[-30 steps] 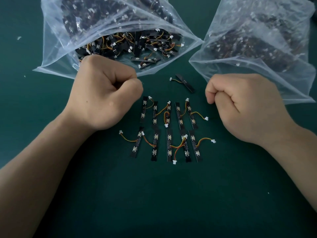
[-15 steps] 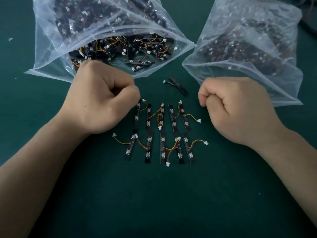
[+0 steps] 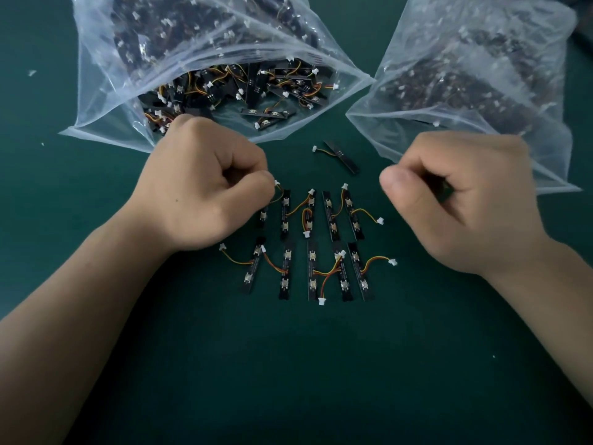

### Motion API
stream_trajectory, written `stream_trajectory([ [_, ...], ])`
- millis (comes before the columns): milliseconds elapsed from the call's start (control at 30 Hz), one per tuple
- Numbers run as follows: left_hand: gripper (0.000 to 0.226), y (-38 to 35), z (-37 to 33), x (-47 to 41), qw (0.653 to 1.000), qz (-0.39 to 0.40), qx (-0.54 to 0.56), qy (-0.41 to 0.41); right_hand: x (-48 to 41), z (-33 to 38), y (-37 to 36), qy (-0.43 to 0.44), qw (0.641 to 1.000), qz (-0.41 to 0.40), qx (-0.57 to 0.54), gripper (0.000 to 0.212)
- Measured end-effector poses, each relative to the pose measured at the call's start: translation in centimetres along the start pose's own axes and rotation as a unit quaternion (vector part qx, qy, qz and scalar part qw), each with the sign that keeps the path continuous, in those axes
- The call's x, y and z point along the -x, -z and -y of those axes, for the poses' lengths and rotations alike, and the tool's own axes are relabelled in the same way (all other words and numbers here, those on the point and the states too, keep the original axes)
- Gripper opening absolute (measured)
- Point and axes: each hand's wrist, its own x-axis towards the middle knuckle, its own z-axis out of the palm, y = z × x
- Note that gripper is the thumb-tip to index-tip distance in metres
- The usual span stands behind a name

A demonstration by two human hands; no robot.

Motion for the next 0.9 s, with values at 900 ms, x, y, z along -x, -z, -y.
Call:
stream_trajectory([
  [900, 0.028, 0.0, -1.1, 0.1, 0.965, 0.152, 0.209, 0.042, -0.3, 0.2, -0.3, 0.017, 0.977, 0.211, 0.028, 0.033],
])
